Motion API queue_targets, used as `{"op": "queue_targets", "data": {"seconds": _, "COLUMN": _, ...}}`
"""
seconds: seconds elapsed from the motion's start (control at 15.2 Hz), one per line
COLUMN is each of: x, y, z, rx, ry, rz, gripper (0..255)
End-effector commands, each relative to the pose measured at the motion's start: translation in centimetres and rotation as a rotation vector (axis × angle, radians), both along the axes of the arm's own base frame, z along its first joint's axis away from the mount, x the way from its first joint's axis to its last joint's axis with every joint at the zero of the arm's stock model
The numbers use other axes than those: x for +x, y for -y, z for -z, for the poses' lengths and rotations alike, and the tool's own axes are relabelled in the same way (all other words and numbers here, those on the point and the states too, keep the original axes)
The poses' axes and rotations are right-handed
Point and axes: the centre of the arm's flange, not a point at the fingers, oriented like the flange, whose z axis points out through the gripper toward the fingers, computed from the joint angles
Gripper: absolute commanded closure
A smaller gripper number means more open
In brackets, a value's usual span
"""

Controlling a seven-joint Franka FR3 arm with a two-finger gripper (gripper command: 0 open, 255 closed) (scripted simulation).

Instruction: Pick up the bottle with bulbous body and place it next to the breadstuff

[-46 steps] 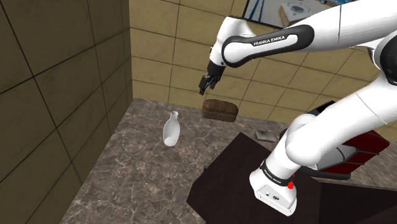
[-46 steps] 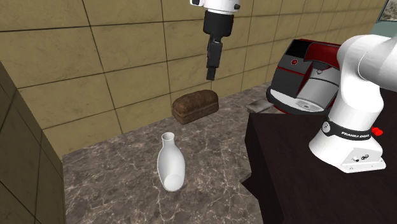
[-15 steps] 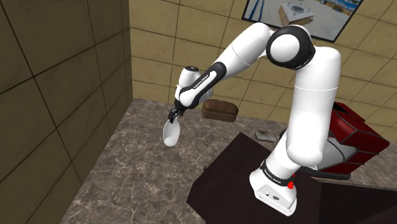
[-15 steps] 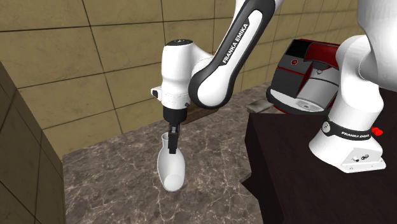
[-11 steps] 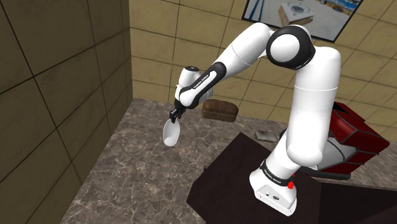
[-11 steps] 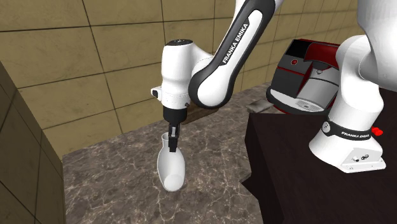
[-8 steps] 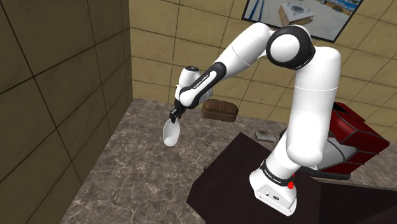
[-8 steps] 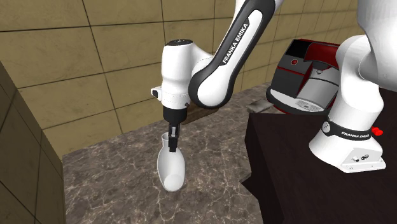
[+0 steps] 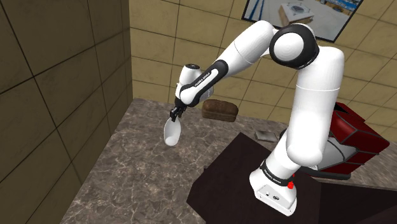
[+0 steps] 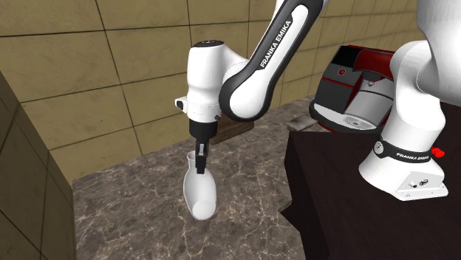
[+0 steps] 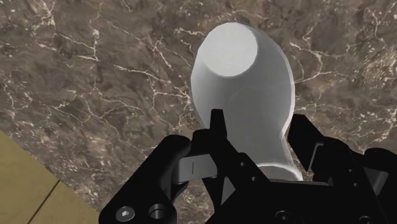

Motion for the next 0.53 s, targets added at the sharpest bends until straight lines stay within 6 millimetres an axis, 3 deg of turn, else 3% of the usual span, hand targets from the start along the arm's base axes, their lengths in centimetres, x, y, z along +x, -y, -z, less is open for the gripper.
{"op": "queue_targets", "data": {"seconds": 0.0, "x": 0.1, "y": 0.0, "z": -1.0, "rx": 0.0, "ry": 0.0, "rz": 0.0, "gripper": 255}}
{"op": "queue_targets", "data": {"seconds": 0.46, "x": 0.1, "y": 0.0, "z": -4.7, "rx": 0.0, "ry": 0.0, "rz": 0.0, "gripper": 255}}
